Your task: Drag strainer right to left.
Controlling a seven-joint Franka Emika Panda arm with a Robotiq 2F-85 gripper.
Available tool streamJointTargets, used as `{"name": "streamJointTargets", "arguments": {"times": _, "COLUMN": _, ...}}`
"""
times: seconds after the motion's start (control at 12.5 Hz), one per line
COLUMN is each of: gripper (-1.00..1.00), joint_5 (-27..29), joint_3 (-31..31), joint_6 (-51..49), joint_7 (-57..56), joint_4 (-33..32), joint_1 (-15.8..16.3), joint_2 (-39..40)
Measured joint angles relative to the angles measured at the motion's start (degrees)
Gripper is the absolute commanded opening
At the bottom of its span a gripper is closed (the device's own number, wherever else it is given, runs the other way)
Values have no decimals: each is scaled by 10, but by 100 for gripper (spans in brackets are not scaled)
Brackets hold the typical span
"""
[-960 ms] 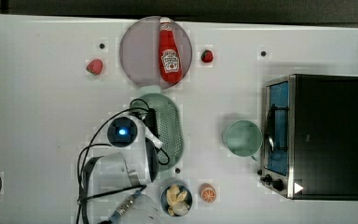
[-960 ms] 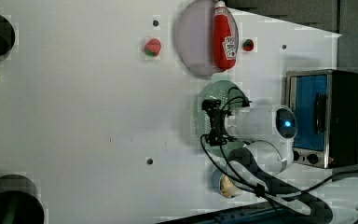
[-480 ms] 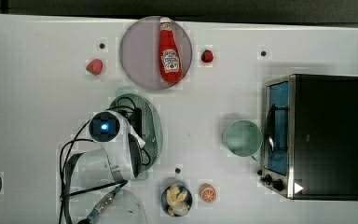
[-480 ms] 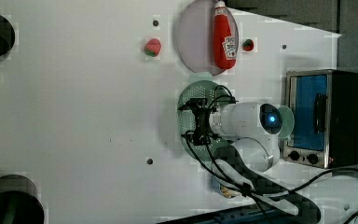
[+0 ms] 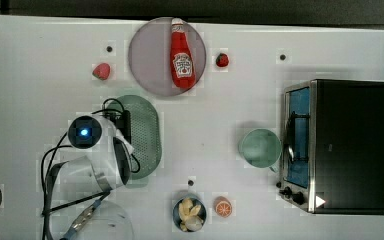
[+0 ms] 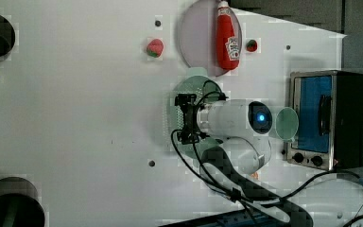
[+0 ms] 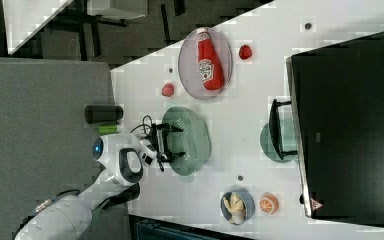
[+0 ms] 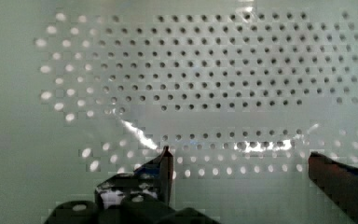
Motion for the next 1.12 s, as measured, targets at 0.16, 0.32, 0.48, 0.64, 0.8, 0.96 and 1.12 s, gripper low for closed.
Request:
{"name": "streamJointTargets", "arguments": {"times": 0.16, "gripper": 100, "joint_5": 4, "joint_3": 0, "joint_6": -9, "joint_7": 9, "joint_4": 4, "joint_1": 16, "joint_2": 6}}
{"name": "streamJointTargets", "arguments": {"times": 0.32, "gripper": 100, "joint_5": 9, "joint_3": 1, "joint_6": -20, "joint_7": 34, "joint_4": 22, "joint_1": 34, "joint_2": 21}}
{"name": "streamJointTargets", "arguments": {"times": 0.48, "gripper": 100, "joint_5": 8, "joint_3": 3, "joint_6": -35, "joint_7": 52, "joint_4": 56, "joint_1": 57, "joint_2": 37}}
{"name": "streamJointTargets", "arguments": {"times": 0.64, "gripper": 100, "joint_5": 19, "joint_3": 7, "joint_6": -55, "joint_7": 67, "joint_4": 86, "joint_1": 76, "joint_2": 46}}
{"name": "streamJointTargets", "arguments": {"times": 0.8, "gripper": 100, "joint_5": 21, "joint_3": 7, "joint_6": -66, "joint_7": 92, "joint_4": 122, "joint_1": 88, "joint_2": 58}}
{"name": "streamJointTargets", "arguments": {"times": 0.96, "gripper": 100, "joint_5": 14, "joint_3": 7, "joint_6": -56, "joint_7": 122, "joint_4": 147, "joint_1": 96, "joint_2": 74}}
{"name": "streamJointTargets", "arguments": {"times": 1.12, "gripper": 100, "joint_5": 11, "joint_3": -4, "joint_6": -63, "joint_7": 128, "joint_4": 155, "joint_1": 111, "joint_2": 78}}
